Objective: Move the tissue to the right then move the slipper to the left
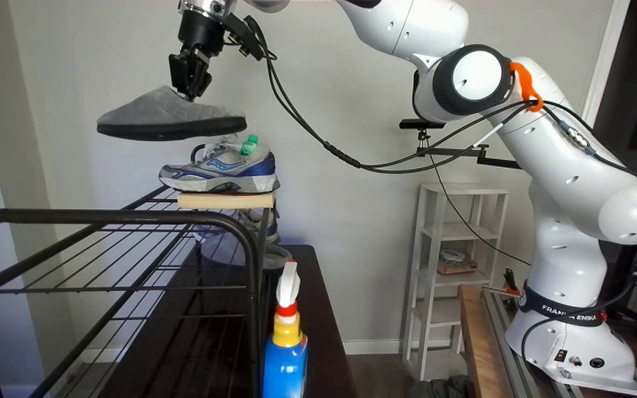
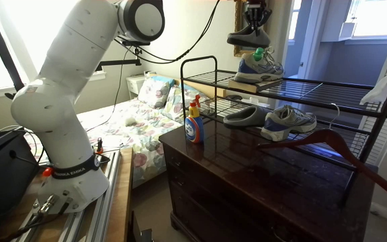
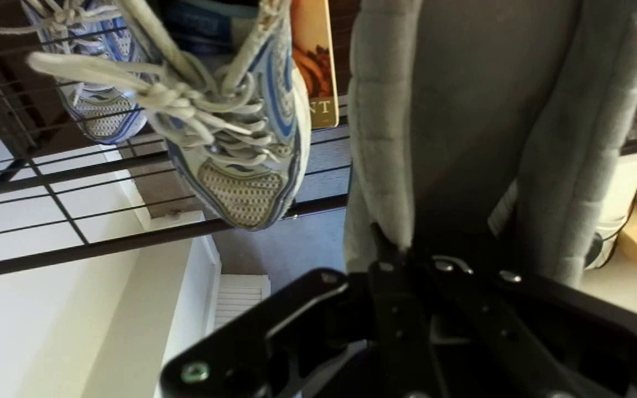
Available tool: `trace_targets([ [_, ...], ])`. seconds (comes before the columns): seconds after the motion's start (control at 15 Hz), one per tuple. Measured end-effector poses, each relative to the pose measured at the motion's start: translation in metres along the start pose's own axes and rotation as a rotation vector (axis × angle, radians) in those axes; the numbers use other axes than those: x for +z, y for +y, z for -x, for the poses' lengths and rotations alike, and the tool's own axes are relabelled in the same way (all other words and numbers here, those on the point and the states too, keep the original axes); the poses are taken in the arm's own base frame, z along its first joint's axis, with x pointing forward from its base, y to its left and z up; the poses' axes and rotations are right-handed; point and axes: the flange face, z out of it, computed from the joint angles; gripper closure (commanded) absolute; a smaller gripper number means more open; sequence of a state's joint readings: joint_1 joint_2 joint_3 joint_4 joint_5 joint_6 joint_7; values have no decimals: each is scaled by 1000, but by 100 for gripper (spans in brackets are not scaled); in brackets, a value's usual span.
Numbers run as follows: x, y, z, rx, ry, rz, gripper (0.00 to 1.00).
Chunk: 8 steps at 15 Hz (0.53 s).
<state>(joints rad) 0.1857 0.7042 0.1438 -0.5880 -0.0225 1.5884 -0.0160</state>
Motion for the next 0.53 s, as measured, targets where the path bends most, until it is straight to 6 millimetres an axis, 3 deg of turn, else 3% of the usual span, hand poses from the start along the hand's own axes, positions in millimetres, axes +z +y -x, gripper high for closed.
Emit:
trace_targets([
  [0.2,22,-25,5,-54,-77,36,99],
  [0.53,67,-33,12,-233,-169,14,99],
])
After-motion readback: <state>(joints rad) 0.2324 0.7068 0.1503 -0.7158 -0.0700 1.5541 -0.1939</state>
